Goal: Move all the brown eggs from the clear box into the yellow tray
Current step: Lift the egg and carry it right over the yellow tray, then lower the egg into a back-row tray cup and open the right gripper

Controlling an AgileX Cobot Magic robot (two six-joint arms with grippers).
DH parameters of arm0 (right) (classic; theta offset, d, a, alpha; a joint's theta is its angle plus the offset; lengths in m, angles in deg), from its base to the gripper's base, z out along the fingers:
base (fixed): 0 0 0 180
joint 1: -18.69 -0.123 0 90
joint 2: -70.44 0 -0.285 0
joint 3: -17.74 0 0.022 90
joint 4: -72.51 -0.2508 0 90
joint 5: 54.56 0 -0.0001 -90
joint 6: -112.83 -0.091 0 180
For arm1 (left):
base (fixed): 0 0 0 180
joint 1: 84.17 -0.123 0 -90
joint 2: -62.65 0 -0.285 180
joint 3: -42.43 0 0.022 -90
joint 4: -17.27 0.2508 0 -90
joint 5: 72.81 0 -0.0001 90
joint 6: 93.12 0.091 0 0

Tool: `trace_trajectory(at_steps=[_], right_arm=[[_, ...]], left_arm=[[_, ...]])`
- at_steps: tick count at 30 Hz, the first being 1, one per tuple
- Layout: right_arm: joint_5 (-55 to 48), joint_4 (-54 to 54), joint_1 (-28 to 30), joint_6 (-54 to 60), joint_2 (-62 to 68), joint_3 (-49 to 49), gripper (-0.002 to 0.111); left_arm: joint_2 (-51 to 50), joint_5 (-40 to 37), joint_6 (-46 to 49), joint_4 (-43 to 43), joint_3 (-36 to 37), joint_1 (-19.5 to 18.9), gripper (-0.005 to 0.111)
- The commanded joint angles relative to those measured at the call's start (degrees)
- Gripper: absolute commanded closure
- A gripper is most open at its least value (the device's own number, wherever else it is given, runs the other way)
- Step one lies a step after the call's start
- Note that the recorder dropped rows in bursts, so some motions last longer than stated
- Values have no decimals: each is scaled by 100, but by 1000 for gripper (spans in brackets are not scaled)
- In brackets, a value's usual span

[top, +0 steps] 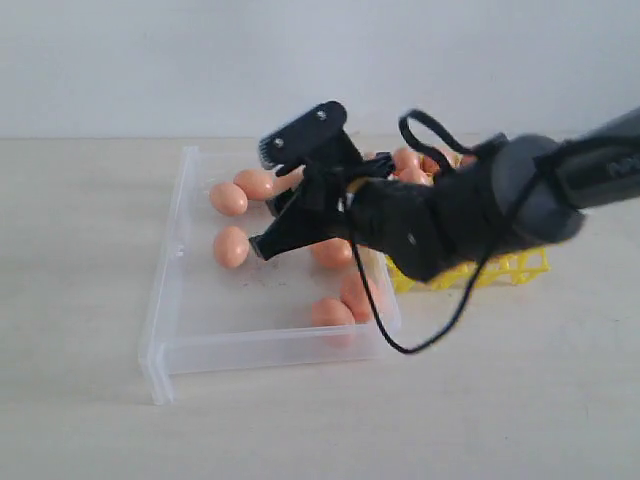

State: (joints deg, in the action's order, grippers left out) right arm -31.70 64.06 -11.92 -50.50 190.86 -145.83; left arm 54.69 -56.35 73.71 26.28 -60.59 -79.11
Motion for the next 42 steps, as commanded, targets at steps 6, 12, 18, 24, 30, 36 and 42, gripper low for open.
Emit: trace_trajectory(at_steps=[6, 12, 18, 24, 30, 36, 42], right_arm=[[4710, 1923, 1066, -1796, -600, 2511, 109], [4710, 4009, 2807, -3007, -615, 2372, 109], [4710, 5684, 4193, -4636, -156, 1581, 109], [4710, 6731, 4335, -5257, 842, 598, 109], [4710, 6832, 4405, -5386, 1436, 13, 109], [4710, 6832, 4423, -5429, 1706, -285, 109], [4710, 6786, 4423, -5363, 2014, -532, 109]], left_arm=[[18, -42, -23, -42, 23, 23, 102], [18, -42, -23, -42, 23, 23, 102], [18, -31, -23, -42, 23, 23, 102], [18, -31, -23, -42, 23, 23, 102], [18, 1, -23, -42, 23, 23, 102], [18, 1, -23, -42, 23, 23, 102], [18, 1, -23, -42, 23, 23, 102]])
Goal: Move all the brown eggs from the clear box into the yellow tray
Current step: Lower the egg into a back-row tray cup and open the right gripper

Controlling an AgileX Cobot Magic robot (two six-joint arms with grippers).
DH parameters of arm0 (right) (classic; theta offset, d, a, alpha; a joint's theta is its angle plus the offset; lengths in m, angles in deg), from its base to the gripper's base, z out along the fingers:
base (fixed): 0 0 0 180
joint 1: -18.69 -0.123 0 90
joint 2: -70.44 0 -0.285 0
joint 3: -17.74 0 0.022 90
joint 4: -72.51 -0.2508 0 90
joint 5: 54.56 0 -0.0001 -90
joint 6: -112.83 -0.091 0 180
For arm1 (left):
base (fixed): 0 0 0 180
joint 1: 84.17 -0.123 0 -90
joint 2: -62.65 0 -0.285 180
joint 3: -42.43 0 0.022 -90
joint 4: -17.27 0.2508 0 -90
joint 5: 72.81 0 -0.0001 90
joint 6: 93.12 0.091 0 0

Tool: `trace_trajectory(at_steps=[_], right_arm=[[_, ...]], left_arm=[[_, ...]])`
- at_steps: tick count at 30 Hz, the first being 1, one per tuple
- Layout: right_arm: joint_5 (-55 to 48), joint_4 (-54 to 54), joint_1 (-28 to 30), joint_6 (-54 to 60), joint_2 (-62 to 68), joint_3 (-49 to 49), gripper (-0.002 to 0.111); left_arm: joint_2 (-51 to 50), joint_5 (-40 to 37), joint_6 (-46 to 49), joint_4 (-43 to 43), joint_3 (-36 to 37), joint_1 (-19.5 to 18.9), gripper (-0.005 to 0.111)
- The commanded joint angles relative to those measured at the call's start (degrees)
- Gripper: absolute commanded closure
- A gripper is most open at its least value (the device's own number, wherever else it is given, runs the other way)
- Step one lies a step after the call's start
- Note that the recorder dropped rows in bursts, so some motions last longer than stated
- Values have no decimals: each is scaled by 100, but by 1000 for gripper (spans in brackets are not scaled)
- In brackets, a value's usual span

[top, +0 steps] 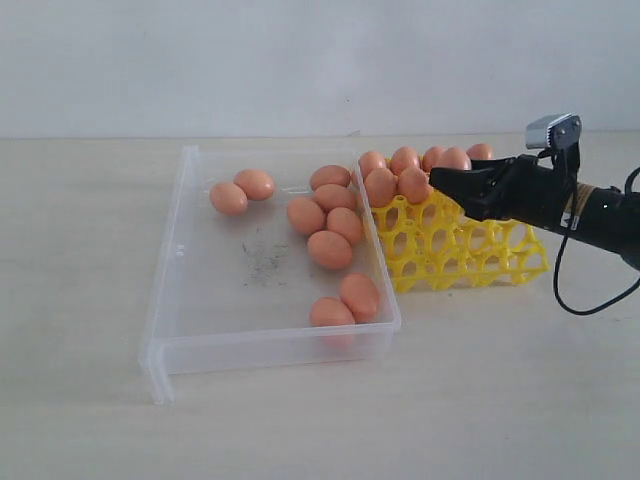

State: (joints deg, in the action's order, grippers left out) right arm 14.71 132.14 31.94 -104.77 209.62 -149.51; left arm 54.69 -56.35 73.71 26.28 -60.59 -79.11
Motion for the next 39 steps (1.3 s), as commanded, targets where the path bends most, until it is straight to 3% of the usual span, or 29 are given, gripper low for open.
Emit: trace_trajectory(at_steps=[1, 18, 27, 32, 35, 39], right_arm=[[69, -31, 37, 73, 161, -210, 109], [-292, -545, 37, 518, 418, -312, 109], [-929, -685, -377, 732, 418, -428, 109], [-321, -705, -377, 604, 348, -428, 109], [-1022, -789, -377, 604, 348, -428, 109], [-1031, -869, -386, 604, 406, -428, 109]], left_arm=[[18, 1, -23, -42, 23, 23, 102], [18, 1, -23, -42, 23, 23, 102], [18, 1, -23, -42, 23, 23, 102], [18, 1, -23, -42, 23, 23, 102], [18, -45, -23, -42, 23, 23, 102], [18, -47, -23, -42, 23, 23, 102]])
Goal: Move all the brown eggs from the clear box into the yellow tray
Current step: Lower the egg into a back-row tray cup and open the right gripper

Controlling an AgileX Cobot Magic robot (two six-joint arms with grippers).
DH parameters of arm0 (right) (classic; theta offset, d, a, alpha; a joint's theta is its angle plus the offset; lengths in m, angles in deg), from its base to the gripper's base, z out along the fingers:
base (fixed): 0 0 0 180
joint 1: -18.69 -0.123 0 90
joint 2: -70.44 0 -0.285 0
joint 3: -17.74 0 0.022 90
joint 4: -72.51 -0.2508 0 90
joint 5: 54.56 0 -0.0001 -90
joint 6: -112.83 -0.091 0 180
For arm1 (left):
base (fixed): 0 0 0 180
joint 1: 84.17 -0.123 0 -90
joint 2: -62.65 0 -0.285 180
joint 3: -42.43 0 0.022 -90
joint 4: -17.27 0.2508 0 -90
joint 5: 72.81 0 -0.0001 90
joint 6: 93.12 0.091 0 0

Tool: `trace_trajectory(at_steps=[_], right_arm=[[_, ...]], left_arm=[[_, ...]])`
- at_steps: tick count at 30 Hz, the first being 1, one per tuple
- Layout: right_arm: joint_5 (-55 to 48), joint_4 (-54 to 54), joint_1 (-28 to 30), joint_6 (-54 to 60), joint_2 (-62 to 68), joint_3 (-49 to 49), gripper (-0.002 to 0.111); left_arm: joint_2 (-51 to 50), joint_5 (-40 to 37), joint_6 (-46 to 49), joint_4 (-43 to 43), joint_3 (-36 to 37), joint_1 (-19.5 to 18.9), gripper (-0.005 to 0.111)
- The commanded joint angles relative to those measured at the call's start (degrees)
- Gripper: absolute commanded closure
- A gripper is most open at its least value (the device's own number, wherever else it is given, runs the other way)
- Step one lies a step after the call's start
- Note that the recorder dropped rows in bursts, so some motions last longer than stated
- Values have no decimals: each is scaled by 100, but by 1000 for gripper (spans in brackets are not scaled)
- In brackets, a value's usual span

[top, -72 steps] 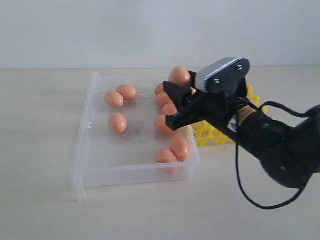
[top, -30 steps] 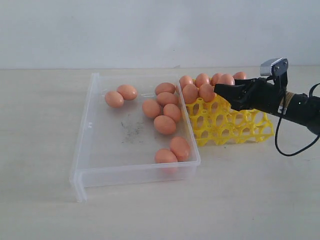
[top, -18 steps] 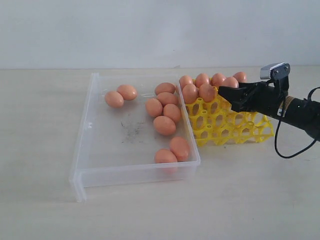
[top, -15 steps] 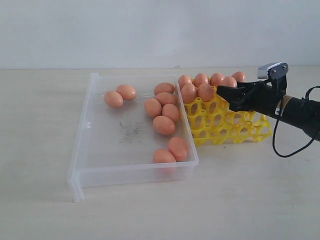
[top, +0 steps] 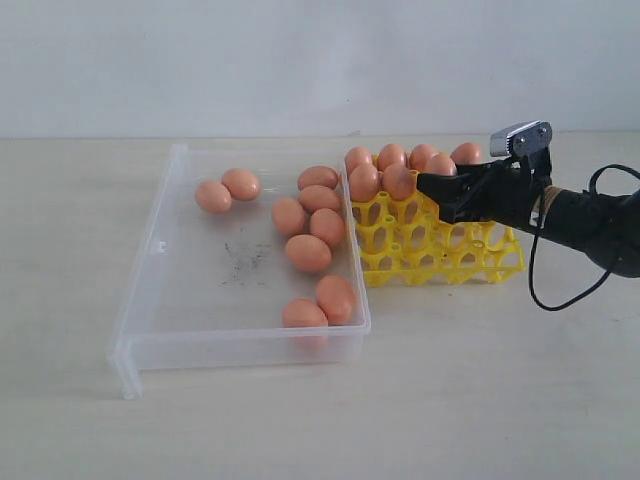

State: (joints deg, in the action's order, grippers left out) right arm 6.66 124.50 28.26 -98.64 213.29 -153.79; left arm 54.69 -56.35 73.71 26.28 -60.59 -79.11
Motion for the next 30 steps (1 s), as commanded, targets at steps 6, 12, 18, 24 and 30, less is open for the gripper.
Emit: trace_trajectory(at_steps=[6, 12, 18, 24, 30], right_arm=[[-250, -139, -59, -94, 39, 0, 93], [-263, -31, -95, -94, 39, 0, 54], [-21, -31, -93, -94, -41, 0, 41], [-11, 12, -93, -190, -257, 10, 41], [-81, 12, -93, -241, -267, 10, 41]], left_arm=[[18, -47, -23, -42, 23, 23, 102], [18, -47, -23, -42, 23, 23, 102], [18, -35, -23, -42, 23, 23, 102], [18, -35, -23, -42, 23, 23, 102], [18, -35, -23, -42, 23, 23, 102]])
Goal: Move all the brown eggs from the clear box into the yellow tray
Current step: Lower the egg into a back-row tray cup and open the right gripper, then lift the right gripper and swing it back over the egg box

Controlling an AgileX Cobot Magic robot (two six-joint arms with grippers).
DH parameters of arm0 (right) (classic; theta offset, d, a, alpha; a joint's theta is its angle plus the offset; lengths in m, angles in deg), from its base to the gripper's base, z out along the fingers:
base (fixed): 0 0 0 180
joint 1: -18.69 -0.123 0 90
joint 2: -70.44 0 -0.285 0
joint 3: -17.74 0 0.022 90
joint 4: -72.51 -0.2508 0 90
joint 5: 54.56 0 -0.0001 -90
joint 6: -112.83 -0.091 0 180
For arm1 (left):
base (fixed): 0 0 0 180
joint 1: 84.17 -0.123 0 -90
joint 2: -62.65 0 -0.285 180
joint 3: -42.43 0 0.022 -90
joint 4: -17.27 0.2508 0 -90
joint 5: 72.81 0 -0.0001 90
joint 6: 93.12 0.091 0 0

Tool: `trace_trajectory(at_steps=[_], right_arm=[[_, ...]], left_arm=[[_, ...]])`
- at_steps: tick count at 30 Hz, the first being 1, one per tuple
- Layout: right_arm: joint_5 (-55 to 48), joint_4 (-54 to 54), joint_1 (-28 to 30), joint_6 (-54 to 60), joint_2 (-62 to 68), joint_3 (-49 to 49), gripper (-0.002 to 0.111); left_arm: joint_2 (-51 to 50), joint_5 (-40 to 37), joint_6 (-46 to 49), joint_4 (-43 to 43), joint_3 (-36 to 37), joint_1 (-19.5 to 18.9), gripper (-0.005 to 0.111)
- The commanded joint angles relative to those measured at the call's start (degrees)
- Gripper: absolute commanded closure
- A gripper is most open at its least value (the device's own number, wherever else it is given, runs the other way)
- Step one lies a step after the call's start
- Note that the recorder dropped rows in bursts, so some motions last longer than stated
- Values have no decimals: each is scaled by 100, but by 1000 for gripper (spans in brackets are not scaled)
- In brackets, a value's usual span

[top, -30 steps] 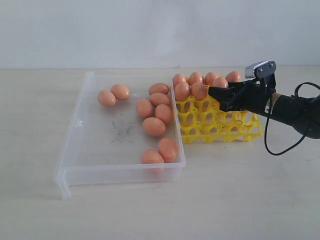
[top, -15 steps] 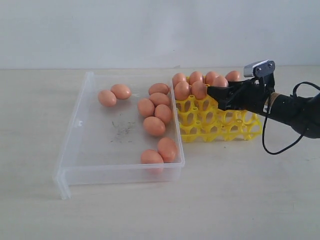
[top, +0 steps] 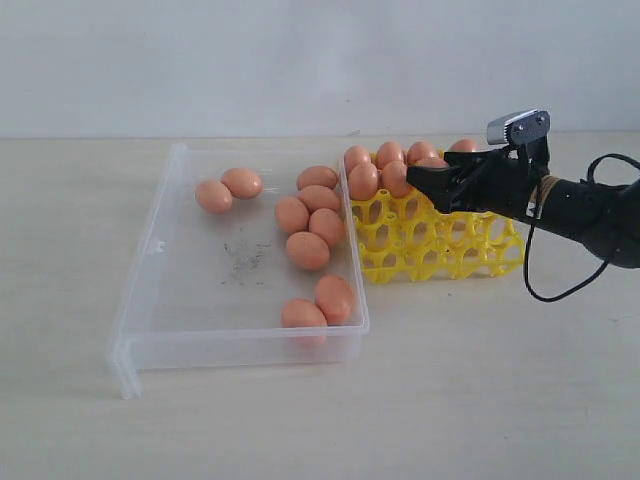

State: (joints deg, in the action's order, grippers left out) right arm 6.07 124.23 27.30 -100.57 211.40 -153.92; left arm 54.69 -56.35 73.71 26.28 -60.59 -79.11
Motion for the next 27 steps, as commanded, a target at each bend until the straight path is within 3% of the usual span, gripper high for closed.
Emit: trace_trajectory(at_steps=[1, 9, 14, 18, 20, 22, 25, 27], right_arm=[[-21, 39, 3, -48, -117, 23, 41], [-21, 661, 115, -695, -817, 23, 41], [-839, 1113, 126, -911, -1195, 23, 43], [-1764, 1333, 116, -937, -1313, 23, 70], [-1547, 1414, 116, -1147, -1326, 23, 89], [-646, 1909, 105, -1390, -1364, 23, 108], [418, 2540, -90, -1790, -1505, -85, 108], [-54, 3135, -391, -2579, -1653, -336, 108]], left_arm=[[18, -35, -23, -42, 23, 23, 102], [18, -35, -23, -42, 23, 23, 102], [18, -35, -23, -42, 23, 23, 102], [18, -35, -23, -42, 23, 23, 102], [18, -35, -23, -42, 23, 23, 102], [18, -35, -23, -42, 23, 23, 102], [18, 2, -23, -42, 23, 23, 102], [18, 12, -23, -42, 23, 23, 102]])
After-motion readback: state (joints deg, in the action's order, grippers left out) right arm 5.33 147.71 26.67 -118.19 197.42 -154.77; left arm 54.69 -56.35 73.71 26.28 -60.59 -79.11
